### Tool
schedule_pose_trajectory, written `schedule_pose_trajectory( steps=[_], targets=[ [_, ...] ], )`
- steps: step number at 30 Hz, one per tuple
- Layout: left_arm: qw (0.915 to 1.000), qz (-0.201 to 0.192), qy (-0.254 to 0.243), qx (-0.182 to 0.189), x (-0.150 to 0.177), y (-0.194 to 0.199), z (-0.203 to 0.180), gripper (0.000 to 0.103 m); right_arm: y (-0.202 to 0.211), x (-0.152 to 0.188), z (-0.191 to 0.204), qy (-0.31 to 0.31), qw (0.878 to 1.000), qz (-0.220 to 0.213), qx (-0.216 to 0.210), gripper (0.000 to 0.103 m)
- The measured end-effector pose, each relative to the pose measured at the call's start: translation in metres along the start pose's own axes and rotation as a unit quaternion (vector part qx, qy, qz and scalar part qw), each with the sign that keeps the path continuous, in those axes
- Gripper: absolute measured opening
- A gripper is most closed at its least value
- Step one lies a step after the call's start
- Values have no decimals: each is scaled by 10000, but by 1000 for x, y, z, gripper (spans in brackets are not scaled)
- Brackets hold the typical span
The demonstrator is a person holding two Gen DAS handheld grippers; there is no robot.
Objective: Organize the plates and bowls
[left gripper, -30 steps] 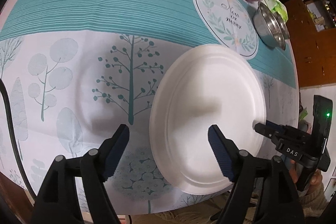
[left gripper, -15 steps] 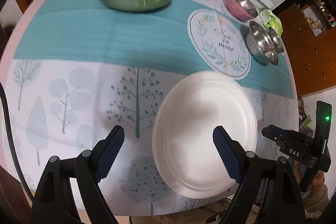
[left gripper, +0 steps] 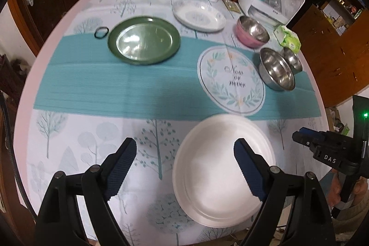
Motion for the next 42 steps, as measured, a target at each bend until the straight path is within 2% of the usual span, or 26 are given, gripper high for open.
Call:
schedule_pose_trajectory(
  steps=[8, 15, 20, 27, 32, 34, 38, 42],
  targets=[
    [9982, -489, -137, -326, -30, 27, 2, 85, 35, -40, 9, 396, 9981, -424, 226, 33],
    [9941, -952, -205, -468, -51, 58, -4, 85, 69, -66, 20, 532, 9949, -845, 158, 33],
    [9913, -1114, -345, -610, -65, 65, -6, 85, 82, -87, 33, 718, 9926, -969, 143, 33],
    [9829, -1394, -517, -1082, -102, 68, 8, 85, 88, -132, 50, 1015, 9877, -1162, 257, 33],
    [9750, -1550, -666, -1443, -137, 57, 22, 86, 74, -170, 52, 1054, 9873, -1180, 169, 33],
    [9744, -1553, -691, -1469, -148, 49, 26, 86, 60, -185, 50, 1021, 9883, -1128, 74, 33],
    [9774, -1390, -606, -1475, -170, 21, 39, 86, 29, -211, 49, 971, 9904, -986, -4, 33],
    [9823, -1116, -496, -1423, -185, -16, 51, 86, -13, -233, 52, 935, 9934, -650, -147, 33]
  ],
)
Point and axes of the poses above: each gripper's, at about its wrist camera, not at the fingertips, and y roughly against the way its jaws point, z to its left, x to its underside, the point moved 3 cm from there along -y, roughly the way its jaws point, and after that the axes turned 12 degrees about y, right-handed, at the moved point
